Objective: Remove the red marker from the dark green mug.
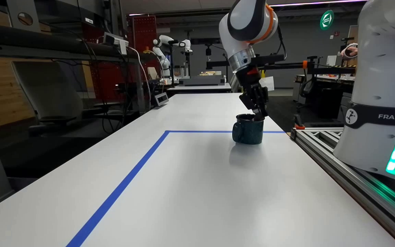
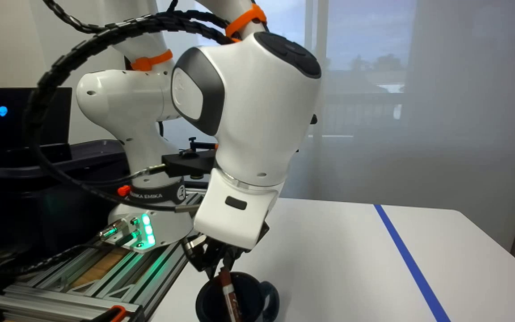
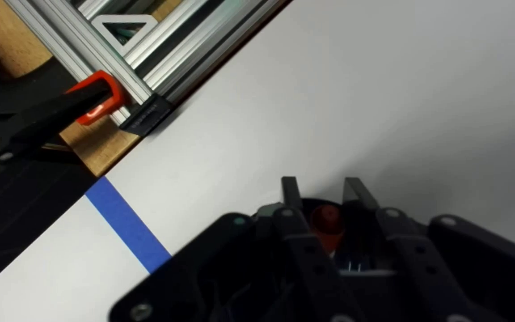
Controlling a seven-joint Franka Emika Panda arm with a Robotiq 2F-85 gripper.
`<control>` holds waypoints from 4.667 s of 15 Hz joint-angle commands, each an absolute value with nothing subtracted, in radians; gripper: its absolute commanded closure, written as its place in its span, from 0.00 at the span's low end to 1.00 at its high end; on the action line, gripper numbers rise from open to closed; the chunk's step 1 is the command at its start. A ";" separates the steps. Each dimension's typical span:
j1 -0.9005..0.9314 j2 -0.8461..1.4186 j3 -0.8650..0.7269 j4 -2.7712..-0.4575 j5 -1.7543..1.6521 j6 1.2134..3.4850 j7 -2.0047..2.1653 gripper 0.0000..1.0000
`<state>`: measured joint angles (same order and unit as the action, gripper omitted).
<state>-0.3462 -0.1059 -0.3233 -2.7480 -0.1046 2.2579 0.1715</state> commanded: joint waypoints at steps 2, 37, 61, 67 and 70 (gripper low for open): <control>-0.362 -0.090 -0.341 -2.747 -0.091 2.279 0.133 0.58; -0.386 -0.387 -0.210 -2.744 -0.195 2.196 0.218 0.31; -0.389 -0.191 -0.278 -2.746 -0.195 2.295 0.316 0.00; -0.398 -0.159 -0.338 -2.747 -0.088 2.320 0.223 0.00; -0.396 -0.146 -0.354 -2.747 -0.048 2.334 0.194 0.00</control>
<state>-0.3928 -0.1586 -0.3389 -2.7470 -0.1029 2.3100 0.2414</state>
